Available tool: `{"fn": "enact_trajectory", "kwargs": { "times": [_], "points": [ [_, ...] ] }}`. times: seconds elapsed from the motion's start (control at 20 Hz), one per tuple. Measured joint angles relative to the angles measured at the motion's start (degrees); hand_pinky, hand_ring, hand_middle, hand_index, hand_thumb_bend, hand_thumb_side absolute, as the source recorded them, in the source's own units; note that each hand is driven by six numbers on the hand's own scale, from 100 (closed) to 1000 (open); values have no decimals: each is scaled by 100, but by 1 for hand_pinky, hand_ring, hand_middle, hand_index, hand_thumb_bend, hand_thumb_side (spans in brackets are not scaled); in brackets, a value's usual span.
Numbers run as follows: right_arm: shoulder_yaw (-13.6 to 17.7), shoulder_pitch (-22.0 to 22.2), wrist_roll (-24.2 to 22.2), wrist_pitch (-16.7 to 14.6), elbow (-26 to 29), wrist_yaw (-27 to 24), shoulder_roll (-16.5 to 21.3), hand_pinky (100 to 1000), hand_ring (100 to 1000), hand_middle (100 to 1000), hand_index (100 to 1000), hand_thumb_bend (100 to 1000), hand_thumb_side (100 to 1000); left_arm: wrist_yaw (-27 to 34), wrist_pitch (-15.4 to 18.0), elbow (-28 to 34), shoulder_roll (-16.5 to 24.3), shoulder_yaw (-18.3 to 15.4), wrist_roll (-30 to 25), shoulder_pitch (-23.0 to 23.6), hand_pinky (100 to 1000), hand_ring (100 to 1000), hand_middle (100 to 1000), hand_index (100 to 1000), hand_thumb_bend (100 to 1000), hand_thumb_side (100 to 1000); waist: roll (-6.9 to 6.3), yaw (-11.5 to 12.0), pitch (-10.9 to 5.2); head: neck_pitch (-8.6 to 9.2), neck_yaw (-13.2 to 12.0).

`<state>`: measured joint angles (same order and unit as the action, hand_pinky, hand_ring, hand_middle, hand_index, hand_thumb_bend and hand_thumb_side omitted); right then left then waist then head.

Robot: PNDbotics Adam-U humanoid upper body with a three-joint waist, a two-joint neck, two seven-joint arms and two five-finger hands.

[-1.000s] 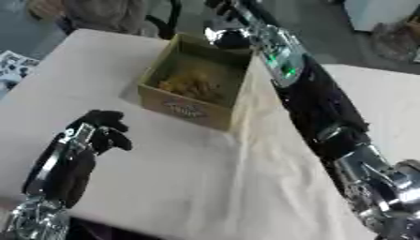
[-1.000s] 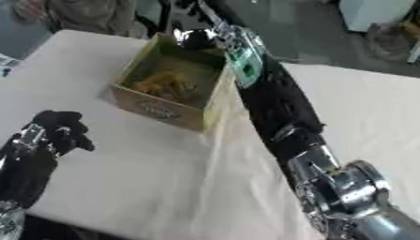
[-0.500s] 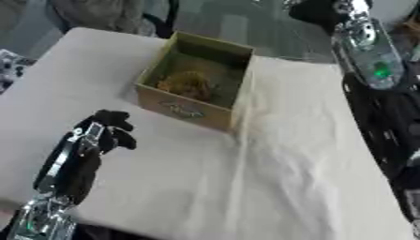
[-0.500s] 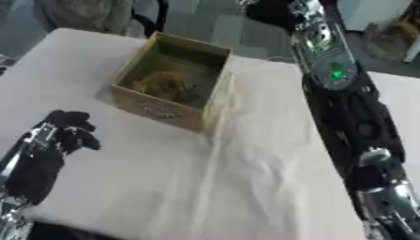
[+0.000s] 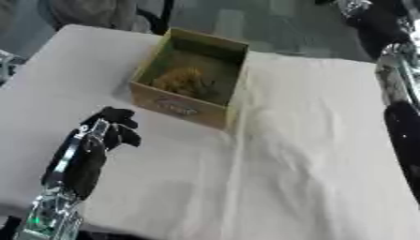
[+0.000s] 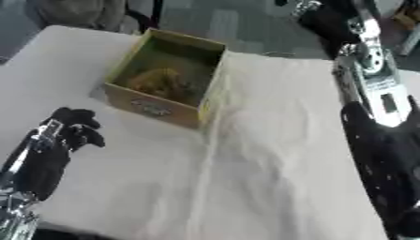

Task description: Pick up objects on the table and place them in the box.

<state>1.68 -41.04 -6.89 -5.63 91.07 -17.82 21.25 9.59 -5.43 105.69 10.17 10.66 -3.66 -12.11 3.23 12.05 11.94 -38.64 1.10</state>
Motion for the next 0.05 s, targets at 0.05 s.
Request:
{"fn": "enact_trajectory", "kwargs": {
  "times": [0.05],
  "points": [
    [15,56,36,22,102,-32,-7,600,611,588,673,100,196,0,3,0,0,0,3,2,581,528,549,705,100,757,-1,-5,6,0,-21]
  ]
}}
